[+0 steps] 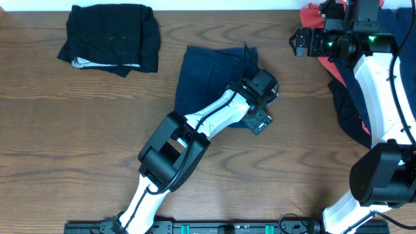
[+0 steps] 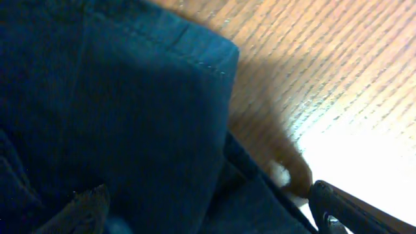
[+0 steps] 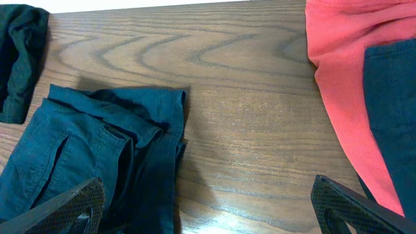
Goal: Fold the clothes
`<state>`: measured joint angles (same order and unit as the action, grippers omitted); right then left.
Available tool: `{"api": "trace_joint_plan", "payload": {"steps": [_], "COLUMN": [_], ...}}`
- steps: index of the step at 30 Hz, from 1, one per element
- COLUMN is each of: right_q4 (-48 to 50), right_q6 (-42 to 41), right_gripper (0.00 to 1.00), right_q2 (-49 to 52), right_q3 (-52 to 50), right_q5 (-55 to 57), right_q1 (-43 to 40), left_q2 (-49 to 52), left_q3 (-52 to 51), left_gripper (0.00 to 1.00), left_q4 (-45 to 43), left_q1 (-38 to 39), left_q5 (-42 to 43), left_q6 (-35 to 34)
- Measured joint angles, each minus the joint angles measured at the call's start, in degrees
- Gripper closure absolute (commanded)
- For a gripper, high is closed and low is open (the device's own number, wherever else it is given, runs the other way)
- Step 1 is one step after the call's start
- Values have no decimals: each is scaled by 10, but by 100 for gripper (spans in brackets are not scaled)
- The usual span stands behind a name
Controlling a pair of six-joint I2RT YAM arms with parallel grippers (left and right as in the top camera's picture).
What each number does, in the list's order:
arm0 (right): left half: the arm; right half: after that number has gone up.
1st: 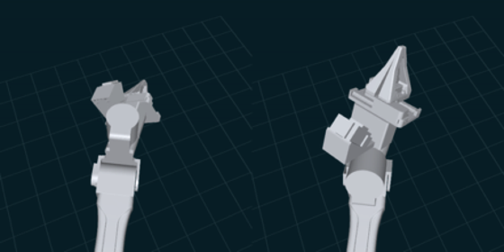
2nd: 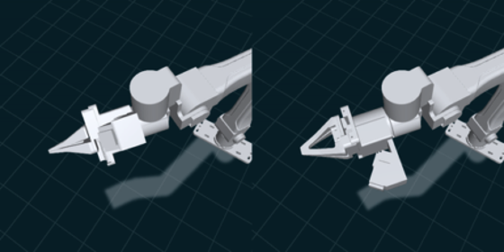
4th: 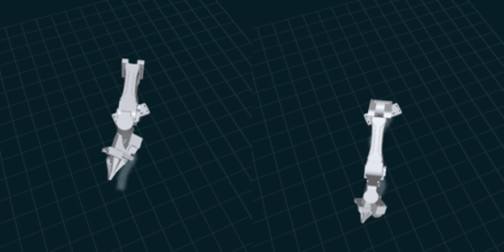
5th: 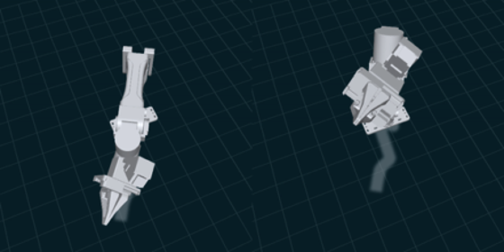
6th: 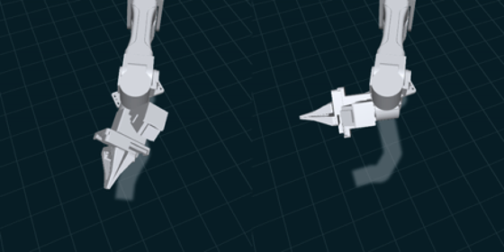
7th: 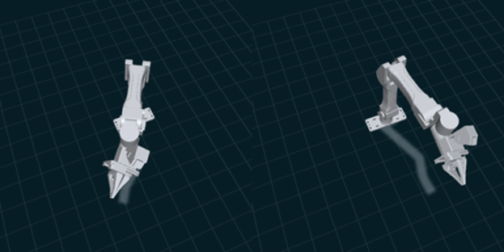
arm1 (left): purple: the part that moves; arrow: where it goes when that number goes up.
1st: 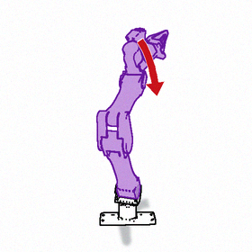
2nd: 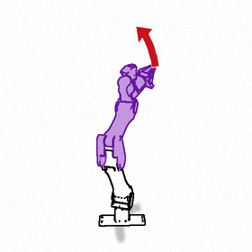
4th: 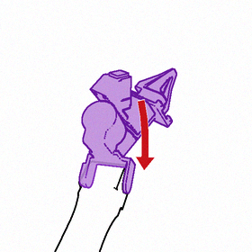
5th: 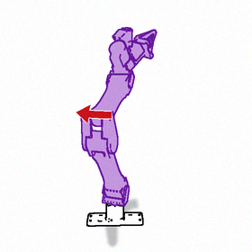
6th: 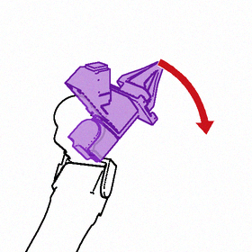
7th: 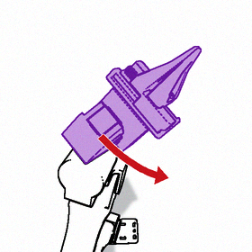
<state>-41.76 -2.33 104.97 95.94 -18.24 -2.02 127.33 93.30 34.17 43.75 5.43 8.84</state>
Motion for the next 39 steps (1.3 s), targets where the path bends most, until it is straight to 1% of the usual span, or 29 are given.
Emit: {"api": "trace_joint_plan", "payload": {"steps": [4, 7, 10, 14, 23, 29, 39], "right_q4": [3, 5, 5, 5, 5, 4, 4], "right_q6": [0, 0, 0, 0, 0, 0, 0], "right_gripper": [1, 1, 1, 1, 1, 1, 1], "right_q2": [0, 0, 0, 0, 0, 0, 0], "right_q3": [0, 0, 0, 0, 0, 0, 0], "right_q5": [0, 0, 0, 0, 0, -1, -2], "right_q1": [0, 0, 0, 0, 0, 0, 0], "left_q2": [0, 0, 0, 0, 0, 0, 0], "left_q3": [7, 24, 53, 81, 82, 82, 82], "left_gripper": [1, 1, 1, 1, 2, 2, 2], "left_q4": [25, 71, 96, 102, 122, 119, 116], "left_q1": [0, 0, -1, -2, -2, -2, -2], "left_q5": [-10, -41, -77, -118, -209, -217, -178], "left_q6": [-5, -17, -24, -29, -28, -28, -28]}}
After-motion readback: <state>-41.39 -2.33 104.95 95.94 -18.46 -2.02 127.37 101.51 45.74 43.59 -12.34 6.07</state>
